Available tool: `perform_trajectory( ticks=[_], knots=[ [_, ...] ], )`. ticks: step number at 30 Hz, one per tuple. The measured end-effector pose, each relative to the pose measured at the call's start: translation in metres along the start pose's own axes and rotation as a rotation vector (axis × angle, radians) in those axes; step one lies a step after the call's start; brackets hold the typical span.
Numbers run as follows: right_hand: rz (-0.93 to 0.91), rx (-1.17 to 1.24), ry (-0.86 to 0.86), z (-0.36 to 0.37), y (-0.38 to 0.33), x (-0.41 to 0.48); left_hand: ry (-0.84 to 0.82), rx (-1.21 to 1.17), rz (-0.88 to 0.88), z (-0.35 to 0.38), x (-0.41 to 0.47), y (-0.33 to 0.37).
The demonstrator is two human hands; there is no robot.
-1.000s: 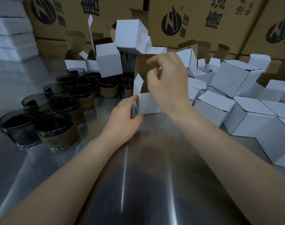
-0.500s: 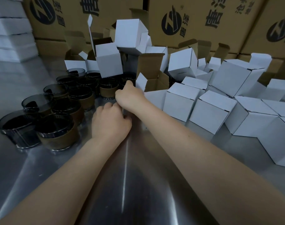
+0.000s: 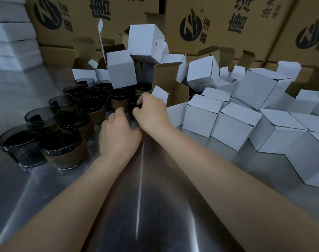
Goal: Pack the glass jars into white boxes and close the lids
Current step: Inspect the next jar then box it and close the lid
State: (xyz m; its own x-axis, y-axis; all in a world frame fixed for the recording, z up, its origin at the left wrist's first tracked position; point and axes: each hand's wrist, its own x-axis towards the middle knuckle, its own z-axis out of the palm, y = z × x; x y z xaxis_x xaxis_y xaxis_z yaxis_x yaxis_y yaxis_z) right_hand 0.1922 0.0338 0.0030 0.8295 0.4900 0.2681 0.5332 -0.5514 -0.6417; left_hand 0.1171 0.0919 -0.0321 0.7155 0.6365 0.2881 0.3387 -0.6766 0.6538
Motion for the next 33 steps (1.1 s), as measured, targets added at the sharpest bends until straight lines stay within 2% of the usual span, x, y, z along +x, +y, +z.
perform_trajectory(
  ticks=[8,14,21,25,30,33],
  knots=[
    [-0.198,0.056,0.048,-0.012,0.021,-0.025,-0.013,-0.154,0.019,0.001,0.000,0.001],
    [-0.289,0.238,0.073,-0.045,0.036,-0.045,0.067,-0.234,0.182,0.000,-0.009,0.014],
    [-0.385,0.422,0.128,-0.064,0.053,-0.060,0.017,-0.413,0.271,-0.001,-0.020,0.023],
    [-0.380,0.519,0.153,-0.065,0.061,-0.065,-0.019,-0.452,0.297,0.002,-0.019,0.023],
    [-0.275,0.630,0.081,-0.068,0.071,-0.064,-0.031,-0.419,0.350,0.003,-0.018,0.021],
    [-0.254,0.615,0.045,-0.066,0.077,-0.062,-0.047,-0.451,0.362,0.002,-0.019,0.021]
  ],
)
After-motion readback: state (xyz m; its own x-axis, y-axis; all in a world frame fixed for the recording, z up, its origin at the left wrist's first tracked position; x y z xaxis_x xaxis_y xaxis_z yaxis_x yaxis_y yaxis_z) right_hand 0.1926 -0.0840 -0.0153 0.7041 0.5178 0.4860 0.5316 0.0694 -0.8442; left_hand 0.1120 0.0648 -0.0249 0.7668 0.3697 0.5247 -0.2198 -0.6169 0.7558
